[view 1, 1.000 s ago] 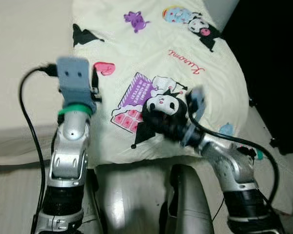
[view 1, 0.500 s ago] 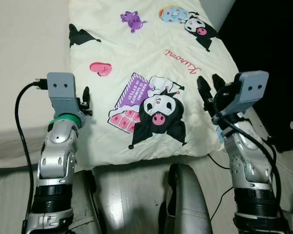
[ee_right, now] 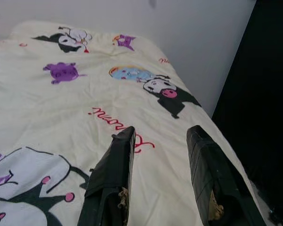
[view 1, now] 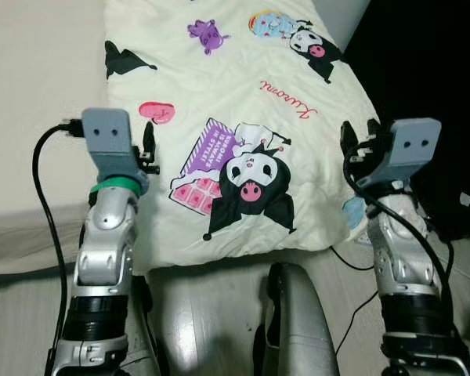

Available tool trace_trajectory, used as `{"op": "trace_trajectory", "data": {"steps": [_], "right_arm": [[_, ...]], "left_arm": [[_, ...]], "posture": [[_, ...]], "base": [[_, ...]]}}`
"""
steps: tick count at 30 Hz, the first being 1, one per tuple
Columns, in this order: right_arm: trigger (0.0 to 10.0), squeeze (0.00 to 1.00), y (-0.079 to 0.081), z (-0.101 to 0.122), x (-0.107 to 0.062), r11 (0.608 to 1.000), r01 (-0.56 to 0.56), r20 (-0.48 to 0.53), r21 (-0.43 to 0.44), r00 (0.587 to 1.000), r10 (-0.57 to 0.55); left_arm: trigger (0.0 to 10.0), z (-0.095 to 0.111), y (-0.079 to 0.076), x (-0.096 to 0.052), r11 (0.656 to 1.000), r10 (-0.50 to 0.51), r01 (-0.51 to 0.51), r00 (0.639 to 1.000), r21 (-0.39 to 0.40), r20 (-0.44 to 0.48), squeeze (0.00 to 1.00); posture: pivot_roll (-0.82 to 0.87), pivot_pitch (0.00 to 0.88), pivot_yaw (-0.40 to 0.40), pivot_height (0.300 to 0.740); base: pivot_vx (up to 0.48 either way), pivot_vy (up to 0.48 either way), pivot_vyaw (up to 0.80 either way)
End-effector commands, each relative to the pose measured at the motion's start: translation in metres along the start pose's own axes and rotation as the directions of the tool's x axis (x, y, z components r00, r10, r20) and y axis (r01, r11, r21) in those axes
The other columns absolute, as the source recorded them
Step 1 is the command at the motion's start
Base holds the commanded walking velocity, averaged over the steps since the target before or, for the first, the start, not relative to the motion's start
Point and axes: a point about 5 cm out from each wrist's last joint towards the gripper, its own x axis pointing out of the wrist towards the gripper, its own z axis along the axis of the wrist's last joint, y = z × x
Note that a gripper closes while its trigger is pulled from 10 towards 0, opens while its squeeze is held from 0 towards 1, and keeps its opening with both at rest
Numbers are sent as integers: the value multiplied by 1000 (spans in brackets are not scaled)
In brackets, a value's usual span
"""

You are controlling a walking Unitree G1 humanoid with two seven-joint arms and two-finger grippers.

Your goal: Clean up the room

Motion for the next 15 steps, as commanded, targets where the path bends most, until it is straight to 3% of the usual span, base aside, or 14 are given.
{"op": "trace_trajectory", "data": {"steps": [1, 15], "right_arm": [[10000, 0, -8, -5, -3, 1000, 27, -16, -1, 1000, -27], [10000, 0, -10, -12, -5, 1000, 30, -13, -5, 999, -30]], "left_arm": [[10000, 1, -4, -2, 1000, -16, 16, 1000, 23, 14, 0], [10000, -10, -22, -12, 995, -99, 99, 995, 30, -9, 0]], "posture": [[-36, 103, -55, 540], [-36, 80, -51, 610]], "base": [[0, 0, 0], [0, 0, 0]]}}
